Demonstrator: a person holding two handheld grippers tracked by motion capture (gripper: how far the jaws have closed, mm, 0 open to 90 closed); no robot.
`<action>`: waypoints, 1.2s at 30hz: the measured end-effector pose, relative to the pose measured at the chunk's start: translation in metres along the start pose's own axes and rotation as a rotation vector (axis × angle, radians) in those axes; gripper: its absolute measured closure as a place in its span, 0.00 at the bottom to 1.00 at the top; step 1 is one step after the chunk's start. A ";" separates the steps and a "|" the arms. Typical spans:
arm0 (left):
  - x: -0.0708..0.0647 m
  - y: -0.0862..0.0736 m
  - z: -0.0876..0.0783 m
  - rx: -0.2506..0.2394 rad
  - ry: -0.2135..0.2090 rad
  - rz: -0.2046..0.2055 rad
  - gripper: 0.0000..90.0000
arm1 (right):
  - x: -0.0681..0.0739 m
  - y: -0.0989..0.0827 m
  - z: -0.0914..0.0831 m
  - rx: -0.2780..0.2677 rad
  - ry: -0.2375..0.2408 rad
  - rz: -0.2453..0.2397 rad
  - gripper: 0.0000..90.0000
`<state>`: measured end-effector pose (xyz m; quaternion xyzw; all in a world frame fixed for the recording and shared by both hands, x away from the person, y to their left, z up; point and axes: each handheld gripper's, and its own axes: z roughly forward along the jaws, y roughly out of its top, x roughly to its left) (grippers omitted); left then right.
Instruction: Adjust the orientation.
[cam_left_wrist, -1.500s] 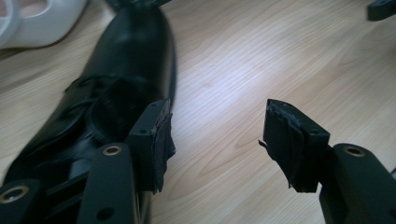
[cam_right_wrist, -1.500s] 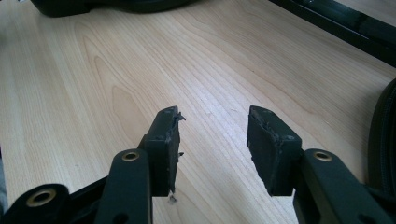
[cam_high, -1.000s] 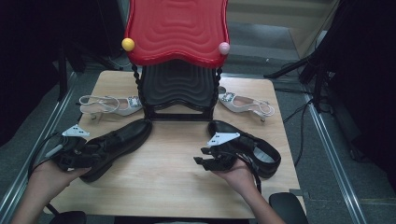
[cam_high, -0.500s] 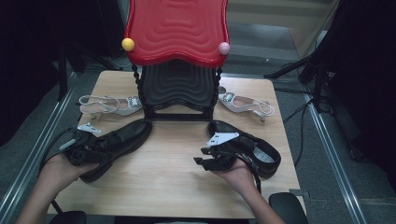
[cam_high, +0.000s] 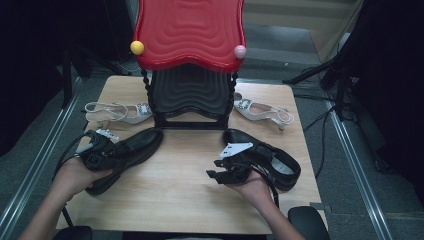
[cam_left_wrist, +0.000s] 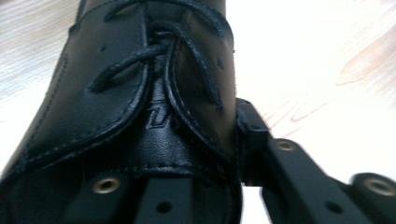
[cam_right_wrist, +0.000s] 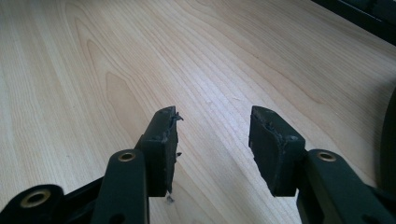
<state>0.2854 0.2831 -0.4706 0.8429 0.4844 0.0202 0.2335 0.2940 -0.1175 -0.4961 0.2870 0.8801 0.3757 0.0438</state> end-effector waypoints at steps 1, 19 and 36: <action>-0.001 0.000 -0.001 0.003 0.004 0.000 0.91 | 0.000 0.000 0.000 -0.001 -0.001 0.001 0.59; -0.055 0.025 -0.018 -0.056 -0.065 0.071 0.92 | -0.003 0.001 -0.005 -0.024 -0.001 0.010 0.60; -0.103 0.071 0.036 -0.036 -0.121 0.122 0.91 | -0.005 0.000 -0.008 -0.031 -0.001 0.014 0.60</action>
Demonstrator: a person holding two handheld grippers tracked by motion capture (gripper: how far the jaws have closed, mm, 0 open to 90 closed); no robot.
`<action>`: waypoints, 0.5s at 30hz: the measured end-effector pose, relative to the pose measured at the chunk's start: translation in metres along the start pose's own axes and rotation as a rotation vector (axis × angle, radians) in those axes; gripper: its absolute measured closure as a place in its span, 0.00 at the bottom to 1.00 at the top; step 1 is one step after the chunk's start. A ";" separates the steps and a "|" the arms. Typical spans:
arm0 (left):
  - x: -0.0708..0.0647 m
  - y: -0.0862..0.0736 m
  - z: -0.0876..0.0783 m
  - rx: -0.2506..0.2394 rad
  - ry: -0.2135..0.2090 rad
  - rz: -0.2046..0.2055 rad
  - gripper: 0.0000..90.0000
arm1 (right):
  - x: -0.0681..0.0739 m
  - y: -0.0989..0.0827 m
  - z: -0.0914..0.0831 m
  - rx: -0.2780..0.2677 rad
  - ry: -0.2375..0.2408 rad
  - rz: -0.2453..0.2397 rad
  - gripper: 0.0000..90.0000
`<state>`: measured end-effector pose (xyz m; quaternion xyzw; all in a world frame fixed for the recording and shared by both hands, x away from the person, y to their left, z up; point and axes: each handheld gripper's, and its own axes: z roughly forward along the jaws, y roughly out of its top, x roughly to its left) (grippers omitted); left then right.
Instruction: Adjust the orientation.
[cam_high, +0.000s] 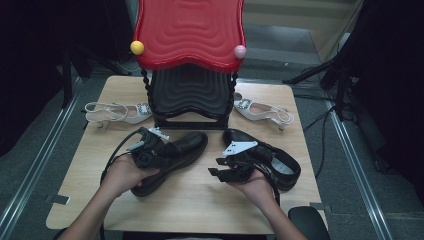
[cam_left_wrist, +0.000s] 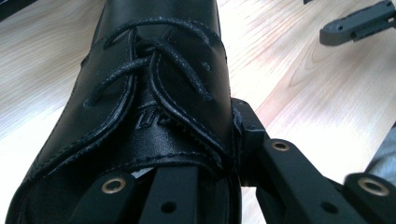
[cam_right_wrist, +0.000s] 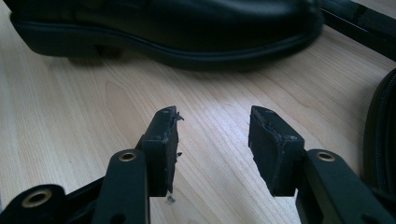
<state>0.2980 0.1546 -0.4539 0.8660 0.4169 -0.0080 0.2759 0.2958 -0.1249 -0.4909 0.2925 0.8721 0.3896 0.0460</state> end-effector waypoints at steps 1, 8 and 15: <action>-0.001 0.001 0.004 -0.003 0.004 -0.007 0.91 | 0.000 0.000 0.000 0.000 0.000 0.001 0.60; -0.010 0.002 0.017 -0.020 0.032 0.000 0.91 | -0.003 -0.001 0.001 -0.014 -0.003 0.020 0.61; -0.013 -0.006 0.023 -0.033 0.008 -0.015 0.87 | -0.004 -0.002 0.001 -0.047 0.013 0.051 0.62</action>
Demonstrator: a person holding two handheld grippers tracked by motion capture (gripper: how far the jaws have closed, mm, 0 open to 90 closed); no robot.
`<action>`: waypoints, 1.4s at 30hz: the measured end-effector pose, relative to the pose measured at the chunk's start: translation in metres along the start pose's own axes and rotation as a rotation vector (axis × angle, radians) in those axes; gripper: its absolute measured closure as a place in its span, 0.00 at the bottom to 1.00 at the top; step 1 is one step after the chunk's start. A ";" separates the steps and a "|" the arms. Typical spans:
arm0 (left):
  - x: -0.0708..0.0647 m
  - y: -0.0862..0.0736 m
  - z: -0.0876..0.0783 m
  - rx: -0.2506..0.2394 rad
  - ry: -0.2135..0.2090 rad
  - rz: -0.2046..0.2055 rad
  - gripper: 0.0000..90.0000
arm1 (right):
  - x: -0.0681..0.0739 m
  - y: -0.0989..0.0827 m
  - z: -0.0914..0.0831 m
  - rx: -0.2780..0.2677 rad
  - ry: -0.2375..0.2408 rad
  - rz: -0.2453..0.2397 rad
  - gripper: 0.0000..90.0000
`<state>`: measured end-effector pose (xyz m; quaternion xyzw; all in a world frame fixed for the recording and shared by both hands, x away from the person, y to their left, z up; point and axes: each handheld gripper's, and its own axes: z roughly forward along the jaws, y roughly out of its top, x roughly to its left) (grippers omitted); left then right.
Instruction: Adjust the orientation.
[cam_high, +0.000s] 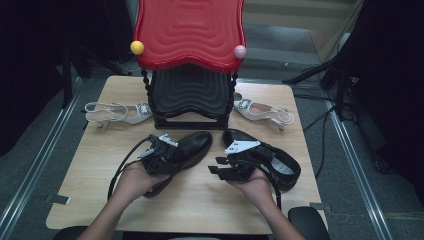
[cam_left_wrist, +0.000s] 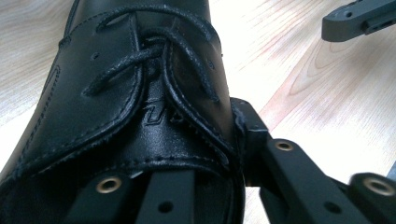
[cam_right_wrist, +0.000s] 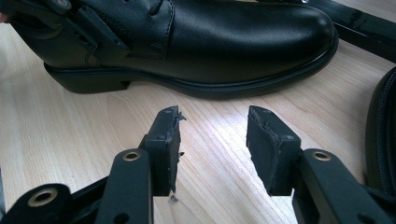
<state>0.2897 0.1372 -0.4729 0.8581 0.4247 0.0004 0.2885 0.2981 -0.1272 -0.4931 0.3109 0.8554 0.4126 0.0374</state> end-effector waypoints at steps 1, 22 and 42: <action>0.002 -0.001 -0.003 -0.011 -0.022 -0.006 0.84 | 0.000 0.000 0.000 0.000 -0.001 0.001 0.62; 0.036 -0.018 -0.093 -0.142 -0.015 -0.001 0.68 | 0.016 0.009 0.012 0.022 0.020 0.037 0.74; 0.104 -0.031 -0.033 -0.077 -0.019 -0.064 0.97 | 0.025 0.038 0.041 0.064 0.081 0.009 1.00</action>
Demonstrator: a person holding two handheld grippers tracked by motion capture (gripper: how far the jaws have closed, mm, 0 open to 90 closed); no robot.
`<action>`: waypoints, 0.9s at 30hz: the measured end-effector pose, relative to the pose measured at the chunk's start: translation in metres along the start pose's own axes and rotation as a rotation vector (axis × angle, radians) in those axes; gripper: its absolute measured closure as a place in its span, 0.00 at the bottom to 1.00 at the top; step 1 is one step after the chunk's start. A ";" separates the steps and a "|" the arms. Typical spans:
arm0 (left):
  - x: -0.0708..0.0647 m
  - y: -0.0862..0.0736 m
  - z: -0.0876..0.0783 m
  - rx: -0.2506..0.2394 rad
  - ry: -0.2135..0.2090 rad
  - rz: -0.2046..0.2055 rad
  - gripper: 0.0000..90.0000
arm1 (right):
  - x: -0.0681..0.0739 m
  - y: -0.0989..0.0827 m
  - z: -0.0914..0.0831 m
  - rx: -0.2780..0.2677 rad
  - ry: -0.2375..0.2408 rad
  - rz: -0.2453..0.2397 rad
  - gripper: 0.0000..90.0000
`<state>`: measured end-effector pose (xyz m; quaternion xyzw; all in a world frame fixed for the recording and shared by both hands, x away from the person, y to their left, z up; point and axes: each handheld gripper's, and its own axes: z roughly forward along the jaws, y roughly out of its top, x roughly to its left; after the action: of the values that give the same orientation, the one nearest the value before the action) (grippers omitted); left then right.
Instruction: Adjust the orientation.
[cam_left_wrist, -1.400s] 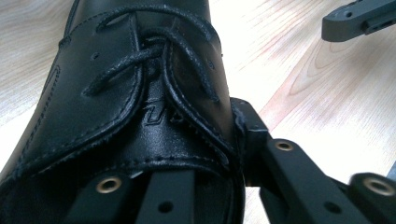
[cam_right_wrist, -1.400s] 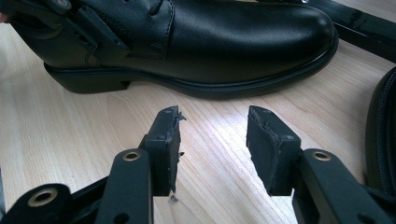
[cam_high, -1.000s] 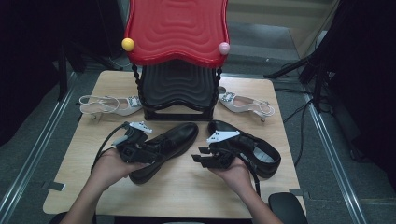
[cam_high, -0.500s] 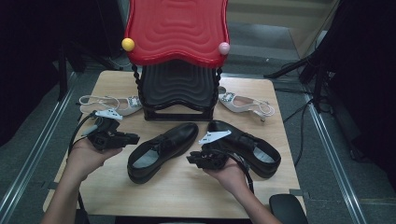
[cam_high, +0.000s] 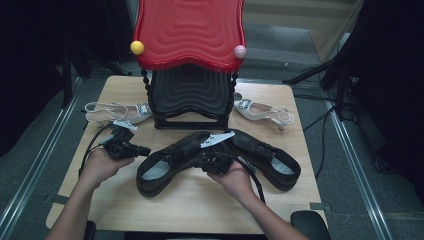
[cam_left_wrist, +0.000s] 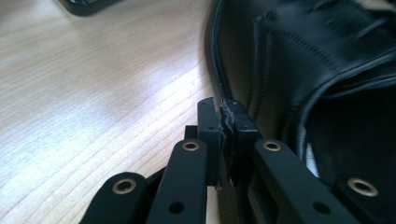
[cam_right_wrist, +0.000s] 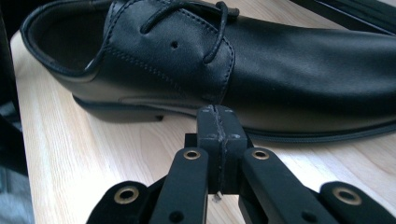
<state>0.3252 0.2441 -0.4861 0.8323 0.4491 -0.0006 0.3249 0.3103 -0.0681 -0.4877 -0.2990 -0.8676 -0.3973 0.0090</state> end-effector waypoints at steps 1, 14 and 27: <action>0.000 0.000 0.003 0.009 -0.003 0.003 0.97 | 0.000 -0.001 0.001 -0.012 0.005 0.005 1.00; -0.004 -0.001 0.018 0.024 -0.060 0.011 0.99 | 0.006 -0.009 0.015 -0.023 0.019 0.044 1.00; -0.014 -0.005 0.021 0.034 -0.102 0.012 1.00 | 0.001 -0.010 0.011 -0.017 0.015 0.072 1.00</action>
<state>0.3191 0.2240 -0.5018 0.8394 0.4269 -0.0486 0.3330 0.3063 -0.0650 -0.5018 -0.3273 -0.8526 -0.4064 0.0272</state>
